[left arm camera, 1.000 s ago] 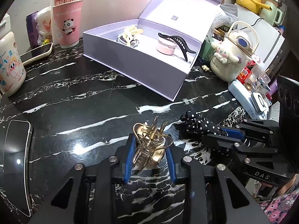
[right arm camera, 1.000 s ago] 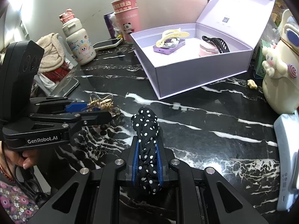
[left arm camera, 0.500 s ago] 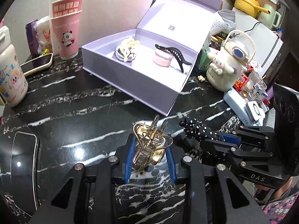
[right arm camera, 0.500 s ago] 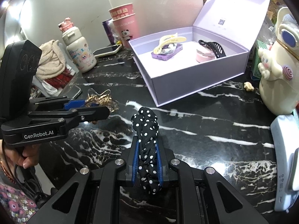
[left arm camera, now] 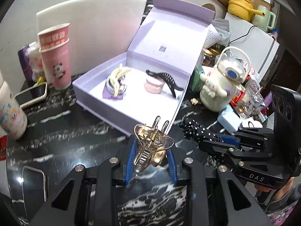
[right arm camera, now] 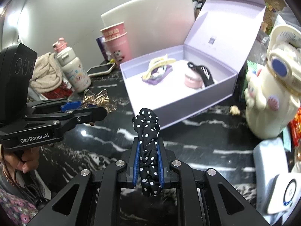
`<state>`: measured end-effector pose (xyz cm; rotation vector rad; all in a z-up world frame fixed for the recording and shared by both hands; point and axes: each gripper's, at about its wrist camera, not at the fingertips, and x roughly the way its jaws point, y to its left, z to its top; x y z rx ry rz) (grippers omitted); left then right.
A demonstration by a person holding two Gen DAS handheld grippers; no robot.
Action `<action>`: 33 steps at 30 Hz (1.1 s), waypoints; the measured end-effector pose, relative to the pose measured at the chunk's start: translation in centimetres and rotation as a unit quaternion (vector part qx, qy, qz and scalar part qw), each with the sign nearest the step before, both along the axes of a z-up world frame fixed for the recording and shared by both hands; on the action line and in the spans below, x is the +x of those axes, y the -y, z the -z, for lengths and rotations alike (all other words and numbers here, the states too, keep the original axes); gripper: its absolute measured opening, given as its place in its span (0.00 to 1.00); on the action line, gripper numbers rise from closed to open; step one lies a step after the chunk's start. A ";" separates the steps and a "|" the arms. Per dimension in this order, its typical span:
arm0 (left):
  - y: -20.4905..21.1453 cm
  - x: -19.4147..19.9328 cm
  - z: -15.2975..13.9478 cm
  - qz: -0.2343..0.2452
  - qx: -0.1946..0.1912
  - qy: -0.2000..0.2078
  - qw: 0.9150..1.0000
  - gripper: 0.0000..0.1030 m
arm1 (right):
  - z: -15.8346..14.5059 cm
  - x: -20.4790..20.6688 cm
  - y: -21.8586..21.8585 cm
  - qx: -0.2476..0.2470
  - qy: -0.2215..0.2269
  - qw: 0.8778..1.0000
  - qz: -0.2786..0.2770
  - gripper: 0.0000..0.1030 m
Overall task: Organize rigid objects
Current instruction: 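Lift the gold clip and scrunchie and carry them toward the box, then lower the gold clip beside the cream clip while the right lowers the scrunchie by the compact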
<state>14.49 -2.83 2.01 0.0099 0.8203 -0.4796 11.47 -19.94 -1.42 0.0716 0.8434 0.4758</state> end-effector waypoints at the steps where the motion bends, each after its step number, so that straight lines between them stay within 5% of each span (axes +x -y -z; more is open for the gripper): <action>1: 0.1 0.3 -0.3 0.001 -0.002 0.004 1.000 0.30 | -0.3 0.2 0.1 -0.001 0.003 1.000 0.002 0.16; 18: 2.4 6.1 -3.0 0.006 0.011 0.035 0.999 0.30 | -4.1 6.1 1.1 -0.009 0.049 0.999 0.015 0.16; 33: 3.3 10.3 -2.2 -0.011 0.046 0.040 0.998 0.30 | -3.6 10.7 0.9 -0.015 0.047 0.998 0.027 0.16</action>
